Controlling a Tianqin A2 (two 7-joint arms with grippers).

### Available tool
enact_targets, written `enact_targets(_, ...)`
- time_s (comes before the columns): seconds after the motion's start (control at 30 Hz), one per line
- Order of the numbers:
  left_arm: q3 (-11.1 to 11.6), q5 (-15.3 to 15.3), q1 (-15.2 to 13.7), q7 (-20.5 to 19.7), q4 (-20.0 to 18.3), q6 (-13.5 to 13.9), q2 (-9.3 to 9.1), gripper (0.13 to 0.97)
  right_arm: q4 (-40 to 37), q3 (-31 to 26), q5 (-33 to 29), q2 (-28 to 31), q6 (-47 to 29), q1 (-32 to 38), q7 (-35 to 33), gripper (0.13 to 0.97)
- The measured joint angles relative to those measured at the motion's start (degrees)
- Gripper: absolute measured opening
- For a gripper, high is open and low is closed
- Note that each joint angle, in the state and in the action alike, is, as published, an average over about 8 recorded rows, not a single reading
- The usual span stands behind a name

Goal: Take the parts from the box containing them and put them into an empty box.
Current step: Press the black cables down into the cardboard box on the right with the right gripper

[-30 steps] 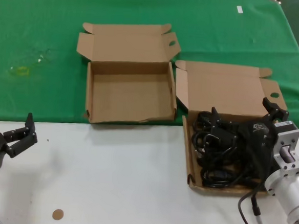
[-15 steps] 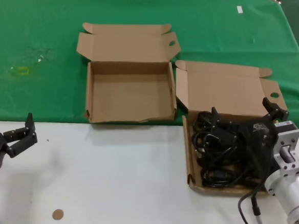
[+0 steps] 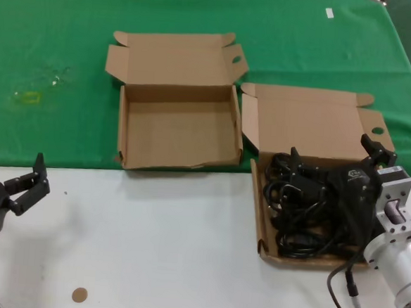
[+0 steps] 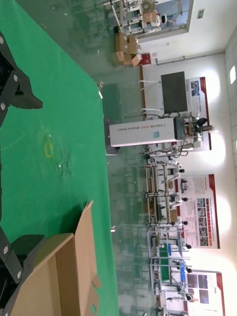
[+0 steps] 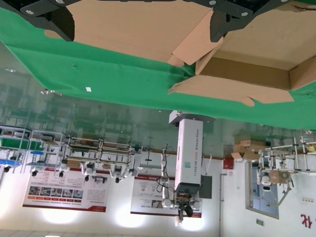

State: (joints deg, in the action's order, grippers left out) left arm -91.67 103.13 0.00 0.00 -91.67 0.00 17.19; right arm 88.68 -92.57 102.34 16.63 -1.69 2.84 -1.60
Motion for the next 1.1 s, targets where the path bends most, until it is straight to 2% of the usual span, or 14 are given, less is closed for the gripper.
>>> enact_targets(0.13,0.0,0.0,0.0,0.0,0.0,0.0,0.0,0.906,0.0,0.0,0.0,0.0,0.0,0.0,0.0,0.966)
enact_targets(0.43,0.0,0.0,0.0,0.0,0.0,0.0,0.0,0.777,0.0,-0.01,0.0,0.01,0.02,0.0,0.0,0.966)
enact_targets(0.7,0.0,0.0,0.0,0.0,0.0,0.0,0.0,0.577,-0.06,-0.99,0.44,0.88,1.39,-0.03,0.44,0.966)
enact_targets(0.83,0.0,0.0,0.0,0.0,0.0,0.0,0.0,0.577,0.17,-1.92,1.1,1.87,2.33,-0.13,0.8,0.966)
enact_targets(0.87,0.0,0.0,0.0,0.0,0.0,0.0,0.0,0.55,0.3,-2.25,1.35,2.27,2.59,-0.15,0.86,0.966)
enact_targets(1.1,0.0,0.0,0.0,0.0,0.0,0.0,0.0,0.363,2.37,-7.16,5.71,9.5,4.96,0.33,1.47,0.966)
